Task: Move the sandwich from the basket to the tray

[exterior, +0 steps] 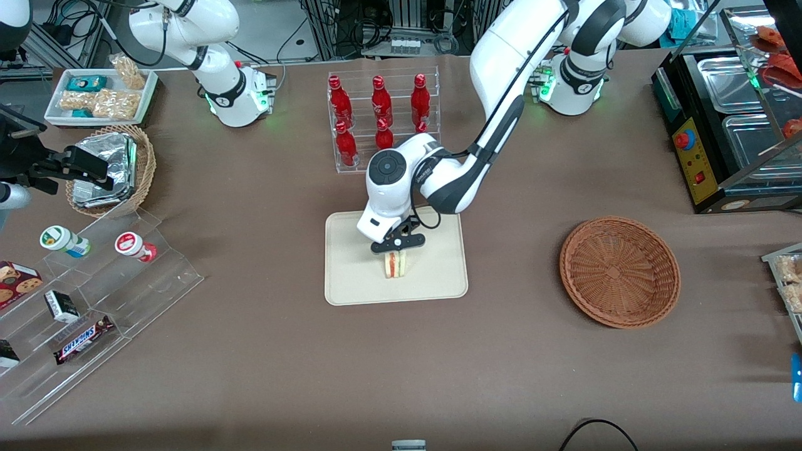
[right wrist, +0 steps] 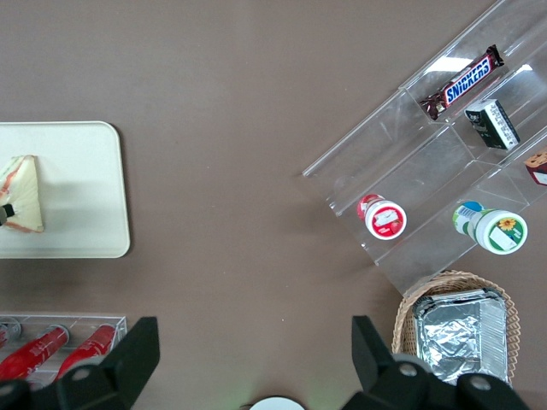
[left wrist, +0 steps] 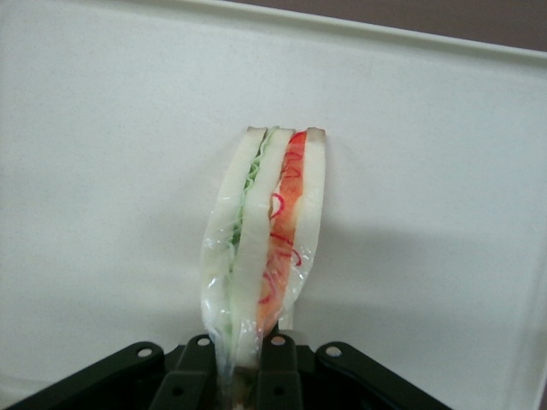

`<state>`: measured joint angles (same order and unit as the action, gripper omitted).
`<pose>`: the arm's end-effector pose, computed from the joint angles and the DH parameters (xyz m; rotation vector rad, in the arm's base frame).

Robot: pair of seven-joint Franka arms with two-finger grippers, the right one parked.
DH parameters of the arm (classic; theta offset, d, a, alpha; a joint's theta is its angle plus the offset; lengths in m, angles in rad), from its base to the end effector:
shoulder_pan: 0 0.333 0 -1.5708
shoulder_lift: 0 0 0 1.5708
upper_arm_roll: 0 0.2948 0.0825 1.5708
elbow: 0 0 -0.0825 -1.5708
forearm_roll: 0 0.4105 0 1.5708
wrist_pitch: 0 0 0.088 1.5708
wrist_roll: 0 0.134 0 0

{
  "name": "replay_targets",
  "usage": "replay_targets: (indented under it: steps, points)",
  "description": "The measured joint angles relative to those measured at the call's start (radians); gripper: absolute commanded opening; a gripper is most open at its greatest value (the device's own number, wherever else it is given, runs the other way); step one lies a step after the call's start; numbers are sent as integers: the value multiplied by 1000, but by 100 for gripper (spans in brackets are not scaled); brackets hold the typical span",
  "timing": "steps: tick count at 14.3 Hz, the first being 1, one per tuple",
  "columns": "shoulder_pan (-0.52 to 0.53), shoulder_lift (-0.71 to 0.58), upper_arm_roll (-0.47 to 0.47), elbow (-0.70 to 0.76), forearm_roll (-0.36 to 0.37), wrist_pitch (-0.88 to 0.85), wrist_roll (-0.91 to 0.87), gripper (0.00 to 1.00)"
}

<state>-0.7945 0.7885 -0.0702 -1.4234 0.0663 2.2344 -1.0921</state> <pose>0.4862 -0.5537 0.1719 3.1059 0.3249 0.0257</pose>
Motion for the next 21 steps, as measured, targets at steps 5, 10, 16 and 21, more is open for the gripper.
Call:
replay_targets:
  steps: [5, 10, 16, 21]
  points:
    - [0, -9, 2, 29, 11, -2, -37, 100]
    - [4, -170, 33, 41, 12, -254, -50, 100]
    - [127, -258, 87, -97, 17, -336, 52, 100]
    - [295, -444, 88, -271, 11, -338, 342, 100]
